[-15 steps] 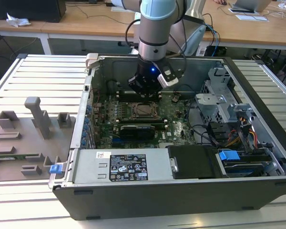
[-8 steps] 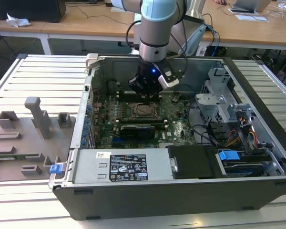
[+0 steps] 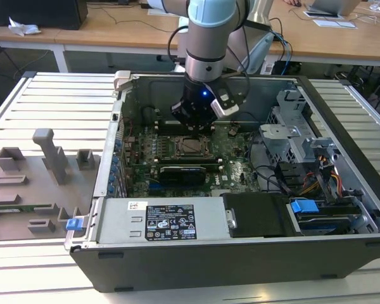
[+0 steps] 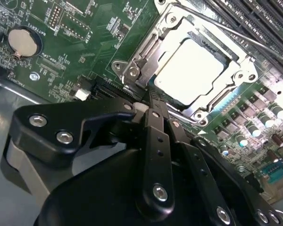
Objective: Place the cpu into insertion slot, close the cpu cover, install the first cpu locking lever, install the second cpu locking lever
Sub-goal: 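Install the first cpu locking lever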
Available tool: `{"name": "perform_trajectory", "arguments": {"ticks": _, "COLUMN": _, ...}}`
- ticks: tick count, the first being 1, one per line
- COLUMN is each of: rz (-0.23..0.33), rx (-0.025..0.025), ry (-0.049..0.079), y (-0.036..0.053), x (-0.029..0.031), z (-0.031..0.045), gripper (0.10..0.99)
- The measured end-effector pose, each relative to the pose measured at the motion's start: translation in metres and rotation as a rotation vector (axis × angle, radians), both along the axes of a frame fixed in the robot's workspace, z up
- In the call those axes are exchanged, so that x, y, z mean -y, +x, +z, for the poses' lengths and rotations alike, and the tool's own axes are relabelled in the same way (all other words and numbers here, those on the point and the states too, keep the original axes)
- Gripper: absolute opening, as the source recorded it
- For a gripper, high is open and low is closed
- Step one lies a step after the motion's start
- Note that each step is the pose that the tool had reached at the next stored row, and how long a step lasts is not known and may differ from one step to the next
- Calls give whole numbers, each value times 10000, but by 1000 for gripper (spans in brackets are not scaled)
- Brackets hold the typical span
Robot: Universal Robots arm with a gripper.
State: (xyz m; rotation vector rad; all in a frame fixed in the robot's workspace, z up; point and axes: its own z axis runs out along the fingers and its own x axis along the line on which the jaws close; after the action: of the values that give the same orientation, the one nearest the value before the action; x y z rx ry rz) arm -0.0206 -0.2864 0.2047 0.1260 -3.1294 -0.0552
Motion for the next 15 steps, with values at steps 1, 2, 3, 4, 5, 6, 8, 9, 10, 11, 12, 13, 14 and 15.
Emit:
{"name": "perform_trajectory", "arguments": {"ticks": 1, "rz": 0, "rx": -27, "ry": -7, "y": 3, "x": 3, "z": -9, "gripper": 106}}
{"name": "perform_trajectory", "arguments": {"ticks": 2, "rz": 0, "rx": -43, "ry": -9, "y": 7, "x": 3, "z": -14, "gripper": 106}}
{"name": "perform_trajectory", "arguments": {"ticks": 3, "rz": 0, "rx": -59, "ry": -10, "y": 11, "x": 4, "z": -19, "gripper": 106}}
{"name": "perform_trajectory", "arguments": {"ticks": 4, "rz": -1, "rx": -70, "ry": -9, "y": 15, "x": 3, "z": -24, "gripper": 106}}
{"name": "perform_trajectory", "arguments": {"ticks": 5, "rz": -1, "rx": -72, "ry": -8, "y": 18, "x": 3, "z": -25, "gripper": 106}}
{"name": "perform_trajectory", "arguments": {"ticks": 6, "rz": -2, "rx": -67, "ry": -2, "y": 19, "x": 2, "z": -27, "gripper": 106}}
{"name": "perform_trajectory", "arguments": {"ticks": 8, "rz": 0, "rx": -51, "ry": 19, "y": 23, "x": -1, "z": -2, "gripper": 106}}
{"name": "perform_trajectory", "arguments": {"ticks": 9, "rz": 1, "rx": -66, "ry": 1, "y": 20, "x": 4, "z": 26, "gripper": 106}}
{"name": "perform_trajectory", "arguments": {"ticks": 10, "rz": 0, "rx": -66, "ry": 3, "y": 21, "x": 4, "z": 26, "gripper": 106}}
{"name": "perform_trajectory", "arguments": {"ticks": 11, "rz": 1, "rx": -67, "ry": 1, "y": 24, "x": 5, "z": 26, "gripper": 106}}
{"name": "perform_trajectory", "arguments": {"ticks": 12, "rz": 2, "rx": -71, "ry": -1, "y": 25, "x": 5, "z": 27, "gripper": 106}}
{"name": "perform_trajectory", "arguments": {"ticks": 13, "rz": 0, "rx": -74, "ry": -1, "y": 24, "x": 3, "z": 26, "gripper": 106}}
{"name": "perform_trajectory", "arguments": {"ticks": 14, "rz": 1, "rx": -76, "ry": 27, "y": 24, "x": -5, "z": 24, "gripper": 106}}
{"name": "perform_trajectory", "arguments": {"ticks": 15, "rz": 2, "rx": -74, "ry": 59, "y": 25, "x": -9, "z": 23, "gripper": 106}}
